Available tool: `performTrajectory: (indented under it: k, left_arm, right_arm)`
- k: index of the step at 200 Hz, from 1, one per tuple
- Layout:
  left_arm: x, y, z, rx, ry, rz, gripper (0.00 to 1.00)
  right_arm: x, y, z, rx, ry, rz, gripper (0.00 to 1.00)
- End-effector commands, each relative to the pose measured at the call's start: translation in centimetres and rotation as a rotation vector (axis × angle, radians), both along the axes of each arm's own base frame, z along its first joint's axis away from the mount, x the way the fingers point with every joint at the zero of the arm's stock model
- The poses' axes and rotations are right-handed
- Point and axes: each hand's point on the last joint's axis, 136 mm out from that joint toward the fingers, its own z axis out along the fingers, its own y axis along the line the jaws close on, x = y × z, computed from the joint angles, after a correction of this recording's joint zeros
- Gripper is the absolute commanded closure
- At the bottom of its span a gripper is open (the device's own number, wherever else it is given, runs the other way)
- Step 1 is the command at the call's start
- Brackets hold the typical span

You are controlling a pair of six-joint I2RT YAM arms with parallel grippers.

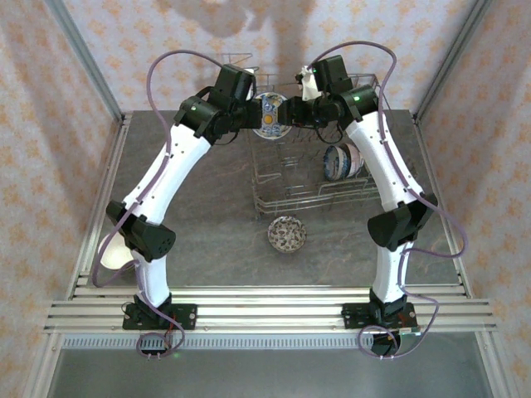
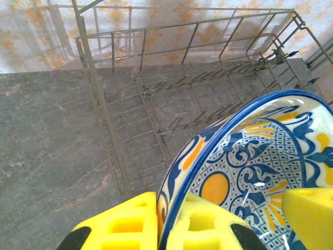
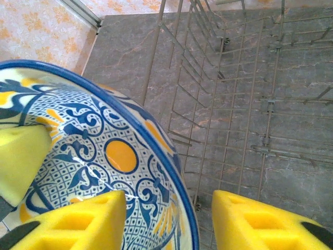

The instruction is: Load the bowls into the dish rack

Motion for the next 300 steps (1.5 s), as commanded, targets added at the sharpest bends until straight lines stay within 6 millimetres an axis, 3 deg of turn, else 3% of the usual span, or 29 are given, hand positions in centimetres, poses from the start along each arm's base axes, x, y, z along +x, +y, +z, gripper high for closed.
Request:
performTrajectory:
  k: [1, 63, 93, 183, 214, 230, 280, 300]
  left_arm:
    - [0.1, 0.2, 2.4, -0.005, -0.069, 0.025, 1.00]
    - [-0.4, -0.4, 2.2, -0.012, -0.060, 0.011, 1.00]
    - [-1.2, -1.1, 2.0, -0.036, -0.051, 0.001, 1.00]
    - [-3.2, -1.5, 1.9, -0.087, -0.049, 0.002, 1.00]
    - [-2.9, -2.8, 1.9, -0.135, -0.058, -0.036, 1.00]
    - [-2.6, -3.3, 2.2, -0.162, -0.072, -0.047, 1.00]
    - [-2.1, -5.0, 1.8, -0.175, -0.057, -0.120, 1.00]
    - [-1.9, -5.6, 1.2, -0.169, -0.040, -0.143, 0.88]
  right_arm:
    - [-0.6, -0.3, 2.2, 0.023, -0.047, 0.008, 0.60]
    - [-0.7, -0.2, 1.5, 0.019, -0.027, 0.017, 0.86]
    - [-1.1, -0.1, 1.2, 0.022, -0.014, 0.032, 0.91]
    - [-1.3, -2.5, -0.1, 0.007, 0.041, -0.046, 0.85]
    - [-1.2, -2.5, -0.2, 0.014, 0.072, -0.066, 0.89]
    - [-1.6, -2.7, -0.2, -0.012, 0.088, -0.059, 1.00]
    - [-1.7, -4.1, -1.4, -0.072, 0.102, -0.116, 1.00]
    - [-1.8, -4.5, -1.4, -0.074, 0.099, -0.138, 1.00]
